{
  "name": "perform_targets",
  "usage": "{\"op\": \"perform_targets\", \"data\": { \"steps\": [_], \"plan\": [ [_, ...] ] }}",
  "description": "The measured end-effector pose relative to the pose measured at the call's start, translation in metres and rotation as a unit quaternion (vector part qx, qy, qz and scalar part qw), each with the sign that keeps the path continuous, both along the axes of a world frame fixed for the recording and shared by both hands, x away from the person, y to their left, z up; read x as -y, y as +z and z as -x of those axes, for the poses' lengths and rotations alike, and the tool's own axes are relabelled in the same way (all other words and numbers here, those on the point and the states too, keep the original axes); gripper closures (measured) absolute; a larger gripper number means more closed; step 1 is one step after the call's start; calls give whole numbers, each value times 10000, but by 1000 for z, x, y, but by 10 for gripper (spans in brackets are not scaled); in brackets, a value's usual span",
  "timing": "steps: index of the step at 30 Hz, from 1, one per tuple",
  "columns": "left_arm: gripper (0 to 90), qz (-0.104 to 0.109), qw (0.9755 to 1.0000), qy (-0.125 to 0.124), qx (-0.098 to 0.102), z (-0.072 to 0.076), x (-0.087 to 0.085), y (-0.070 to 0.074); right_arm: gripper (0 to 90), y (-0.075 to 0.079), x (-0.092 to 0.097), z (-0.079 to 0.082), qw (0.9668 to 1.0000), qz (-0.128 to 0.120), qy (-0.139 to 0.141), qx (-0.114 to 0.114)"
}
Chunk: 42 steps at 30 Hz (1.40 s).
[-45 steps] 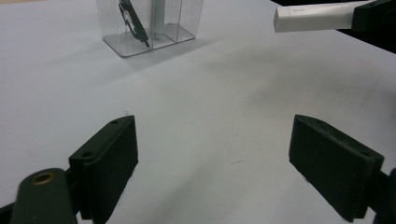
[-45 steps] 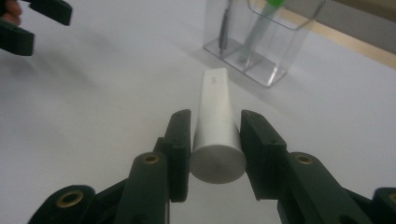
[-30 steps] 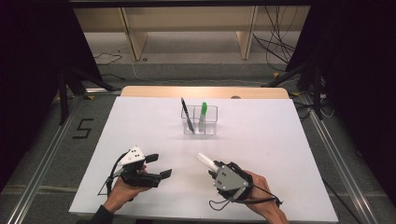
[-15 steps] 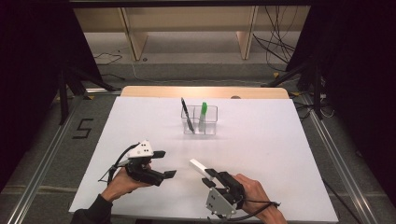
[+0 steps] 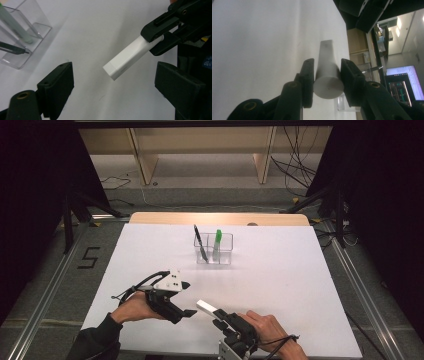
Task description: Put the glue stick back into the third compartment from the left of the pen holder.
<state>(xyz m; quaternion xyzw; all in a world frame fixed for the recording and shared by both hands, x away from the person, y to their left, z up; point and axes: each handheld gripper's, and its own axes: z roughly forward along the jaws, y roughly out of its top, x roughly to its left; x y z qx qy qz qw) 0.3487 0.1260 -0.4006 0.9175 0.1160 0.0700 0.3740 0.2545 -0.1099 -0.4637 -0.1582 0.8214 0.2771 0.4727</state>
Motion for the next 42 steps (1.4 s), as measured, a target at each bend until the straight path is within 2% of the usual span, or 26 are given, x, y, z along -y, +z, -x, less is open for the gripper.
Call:
{"op": "perform_targets", "data": {
  "steps": [2,5,9,16,19,23,28,32,35,42],
  "plan": [
    [152,-216,9996,-159,59,2,6,0,656,-2,0,1,10000,58,56,22],
    [152,-365,9987,-349,64,4,13,2,656,-5,-1,2,9996,190,160,120],
    [158,-654,9962,-580,52,6,20,2,656,-8,-3,4,9989,342,283,142],
    [175,-917,9916,-906,-55,8,32,-5,656,-7,-5,7,9983,351,449,128],
    [188,-972,9896,-1059,-110,6,36,-8,656,-6,-6,8,9979,373,497,156],
    [232,-1121,9850,-1287,-241,0,39,-12,656,-6,-7,10,9976,400,559,102],
    [270,-1195,9814,-1462,-347,-4,43,-17,656,-5,-7,11,9976,397,564,72],
    [301,-1177,9804,-1534,-389,-5,45,-19,655,-5,-8,11,9972,437,607,86],
    [333,-1247,9779,-1627,-403,-4,47,-20,655,-6,-8,11,9970,445,626,82],
    [396,-1272,9747,-1788,-425,-2,49,-22,655,-6,-9,11,9967,474,661,66]
  ]
}}
